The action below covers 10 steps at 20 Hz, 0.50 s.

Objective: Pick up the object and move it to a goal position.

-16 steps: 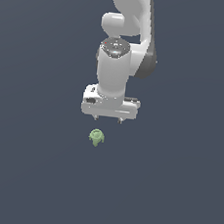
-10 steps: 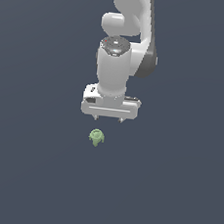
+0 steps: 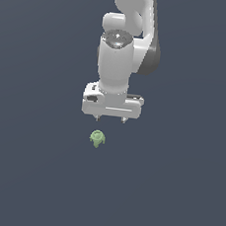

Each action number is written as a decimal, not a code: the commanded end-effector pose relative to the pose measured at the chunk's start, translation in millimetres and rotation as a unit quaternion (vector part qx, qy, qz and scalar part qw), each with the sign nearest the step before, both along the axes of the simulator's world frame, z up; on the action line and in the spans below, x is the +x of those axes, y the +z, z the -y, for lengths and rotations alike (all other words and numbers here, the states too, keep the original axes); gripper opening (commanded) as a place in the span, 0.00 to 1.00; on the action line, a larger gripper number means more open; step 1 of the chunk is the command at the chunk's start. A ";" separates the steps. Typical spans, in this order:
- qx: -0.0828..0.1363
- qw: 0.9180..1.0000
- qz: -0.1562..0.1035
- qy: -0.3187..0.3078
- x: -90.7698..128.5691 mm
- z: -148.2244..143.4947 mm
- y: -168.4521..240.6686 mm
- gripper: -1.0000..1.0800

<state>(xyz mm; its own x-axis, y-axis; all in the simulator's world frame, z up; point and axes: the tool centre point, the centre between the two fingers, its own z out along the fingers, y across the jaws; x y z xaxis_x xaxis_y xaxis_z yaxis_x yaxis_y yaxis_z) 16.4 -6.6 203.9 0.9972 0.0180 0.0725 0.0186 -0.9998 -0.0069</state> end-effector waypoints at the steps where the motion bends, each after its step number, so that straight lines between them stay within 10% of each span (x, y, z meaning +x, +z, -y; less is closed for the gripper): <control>1: 0.000 1.000 -0.001 0.002 -0.2 0.6 -1.5 0.96; 10: -0.005 0.999 -0.005 0.045 1.1 7.8 -15.3 0.96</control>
<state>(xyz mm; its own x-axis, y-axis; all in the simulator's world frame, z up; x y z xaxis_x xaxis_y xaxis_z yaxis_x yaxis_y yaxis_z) 17.3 -12.6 192.1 0.9940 0.0888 0.0643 0.0889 -0.9960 0.0012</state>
